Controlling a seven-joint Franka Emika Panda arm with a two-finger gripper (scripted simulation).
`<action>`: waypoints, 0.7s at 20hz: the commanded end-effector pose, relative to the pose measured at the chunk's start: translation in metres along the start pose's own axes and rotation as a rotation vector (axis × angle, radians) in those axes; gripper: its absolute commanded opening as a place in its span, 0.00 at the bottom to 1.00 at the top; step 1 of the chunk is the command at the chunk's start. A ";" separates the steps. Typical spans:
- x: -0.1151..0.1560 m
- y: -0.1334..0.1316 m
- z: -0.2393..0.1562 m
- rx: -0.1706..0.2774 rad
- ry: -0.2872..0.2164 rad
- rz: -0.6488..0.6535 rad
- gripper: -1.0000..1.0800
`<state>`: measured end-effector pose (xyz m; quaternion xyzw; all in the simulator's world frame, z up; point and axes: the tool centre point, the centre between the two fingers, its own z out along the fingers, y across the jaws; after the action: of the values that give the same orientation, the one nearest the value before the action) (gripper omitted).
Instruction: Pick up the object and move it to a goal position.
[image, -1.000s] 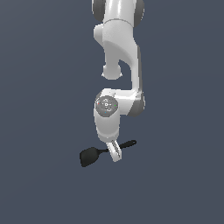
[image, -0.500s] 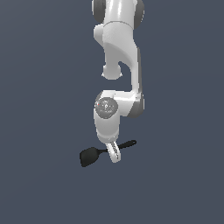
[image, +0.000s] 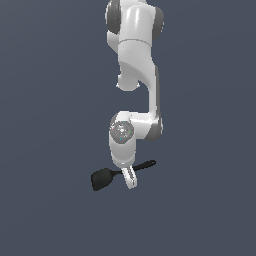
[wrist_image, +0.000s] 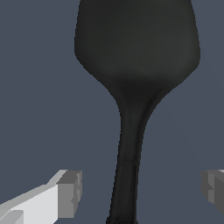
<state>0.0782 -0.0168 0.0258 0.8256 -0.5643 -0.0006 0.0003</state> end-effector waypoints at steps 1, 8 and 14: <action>0.000 0.000 0.008 0.001 0.000 0.001 0.96; 0.001 -0.001 0.009 0.001 0.000 0.001 0.00; 0.001 -0.001 0.009 0.001 0.000 0.001 0.00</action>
<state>0.0799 -0.0166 0.0170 0.8254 -0.5645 -0.0002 -0.0002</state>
